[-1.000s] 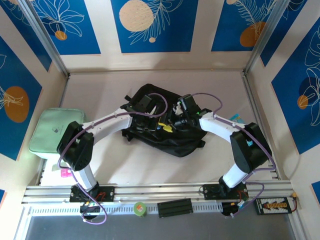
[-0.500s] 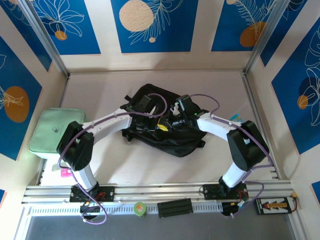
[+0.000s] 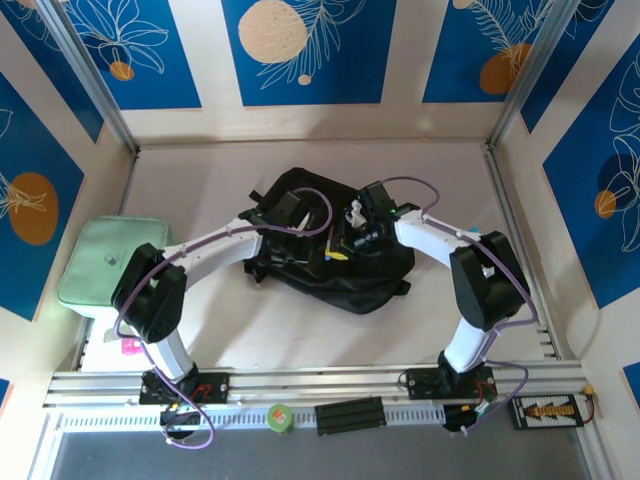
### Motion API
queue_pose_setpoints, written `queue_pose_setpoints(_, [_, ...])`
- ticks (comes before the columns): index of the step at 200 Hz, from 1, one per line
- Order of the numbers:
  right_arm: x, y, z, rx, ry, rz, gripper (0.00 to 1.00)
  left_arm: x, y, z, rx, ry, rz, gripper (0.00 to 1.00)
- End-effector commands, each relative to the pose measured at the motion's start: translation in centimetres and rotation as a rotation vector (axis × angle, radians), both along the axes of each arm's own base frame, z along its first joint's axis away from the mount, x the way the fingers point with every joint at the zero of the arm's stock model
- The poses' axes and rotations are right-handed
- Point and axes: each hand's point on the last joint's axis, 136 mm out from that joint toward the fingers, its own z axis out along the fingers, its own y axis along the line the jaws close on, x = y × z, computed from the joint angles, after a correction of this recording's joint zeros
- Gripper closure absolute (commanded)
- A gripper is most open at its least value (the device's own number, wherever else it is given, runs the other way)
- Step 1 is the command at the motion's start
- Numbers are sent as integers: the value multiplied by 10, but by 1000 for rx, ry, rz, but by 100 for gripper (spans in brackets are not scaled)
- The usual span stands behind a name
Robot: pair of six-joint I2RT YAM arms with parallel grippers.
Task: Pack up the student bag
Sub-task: Place the loose stationery in the student bag.
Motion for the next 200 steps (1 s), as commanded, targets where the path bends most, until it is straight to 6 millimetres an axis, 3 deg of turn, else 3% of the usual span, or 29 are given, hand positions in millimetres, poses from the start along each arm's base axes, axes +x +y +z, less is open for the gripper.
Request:
queue_pose_setpoints(1, [-16,-11,-14,-83,27,149,97,-1,7,4,-10,-1,25,98])
queue_pose_setpoints(26, [-4,-8,-13,-102,0,185,97,-3,6,3,-15,9,16,98])
queue_pose_setpoints(85, [35,8,17,-9,-76,117,97,-6,4,-2,-22,28,0,97])
queue_pose_setpoints(135, [61,13,7,-31,-91,-28,95,-7,4,-3,-21,34,-2,97])
queue_pose_setpoints(161, [68,19,16,52,-130,-87,93,-7,4,-5,-19,36,0,97])
queue_pose_setpoints(179, [71,20,23,98,-164,-114,91,-7,4,-5,-21,34,0,97])
queue_pose_setpoints(200, [70,20,18,90,-161,-103,79,-7,3,-5,-24,35,0,97])
